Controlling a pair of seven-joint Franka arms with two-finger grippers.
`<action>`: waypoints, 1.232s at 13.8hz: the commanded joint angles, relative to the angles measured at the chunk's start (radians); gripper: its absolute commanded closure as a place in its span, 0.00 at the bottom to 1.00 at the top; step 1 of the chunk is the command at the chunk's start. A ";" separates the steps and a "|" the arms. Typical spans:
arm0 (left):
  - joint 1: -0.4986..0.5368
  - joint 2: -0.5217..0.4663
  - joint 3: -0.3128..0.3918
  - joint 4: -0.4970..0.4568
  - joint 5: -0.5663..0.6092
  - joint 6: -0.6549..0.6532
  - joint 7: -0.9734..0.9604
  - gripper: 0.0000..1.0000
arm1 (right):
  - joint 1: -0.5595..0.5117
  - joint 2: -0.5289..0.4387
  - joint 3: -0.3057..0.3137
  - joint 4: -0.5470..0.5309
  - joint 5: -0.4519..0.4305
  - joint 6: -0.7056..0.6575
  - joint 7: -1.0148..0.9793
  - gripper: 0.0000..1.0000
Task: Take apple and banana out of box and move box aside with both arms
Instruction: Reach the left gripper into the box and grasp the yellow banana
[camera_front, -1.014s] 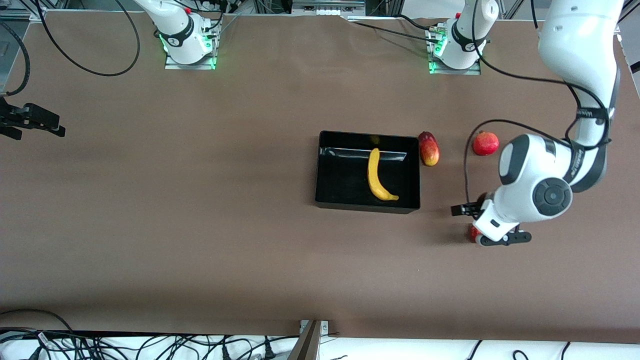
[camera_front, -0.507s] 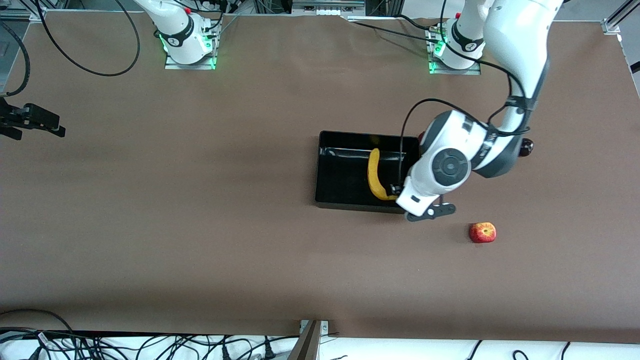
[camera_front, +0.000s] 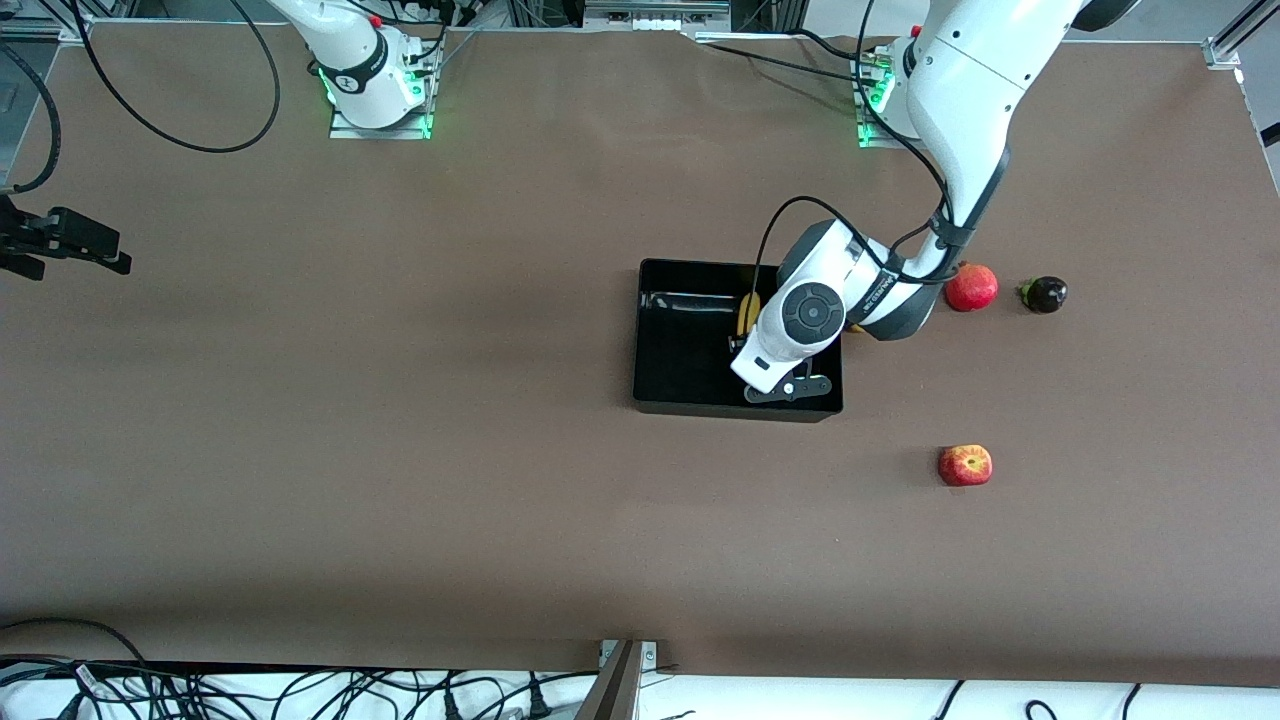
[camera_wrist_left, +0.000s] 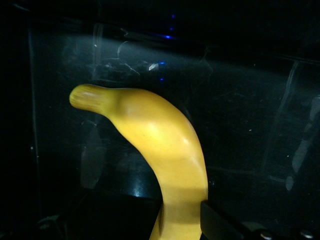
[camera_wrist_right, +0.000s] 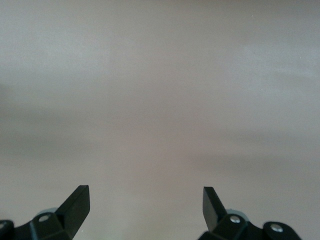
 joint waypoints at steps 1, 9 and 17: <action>0.006 -0.019 -0.012 -0.050 0.003 0.031 -0.005 0.03 | -0.011 0.009 0.004 0.021 0.006 -0.017 -0.018 0.00; 0.007 -0.023 -0.028 -0.043 0.030 0.036 -0.056 0.95 | -0.011 0.009 0.004 0.021 0.005 -0.018 -0.018 0.00; 0.052 -0.111 -0.036 0.180 -0.010 -0.378 -0.021 1.00 | -0.011 0.009 0.004 0.021 0.006 -0.018 -0.018 0.00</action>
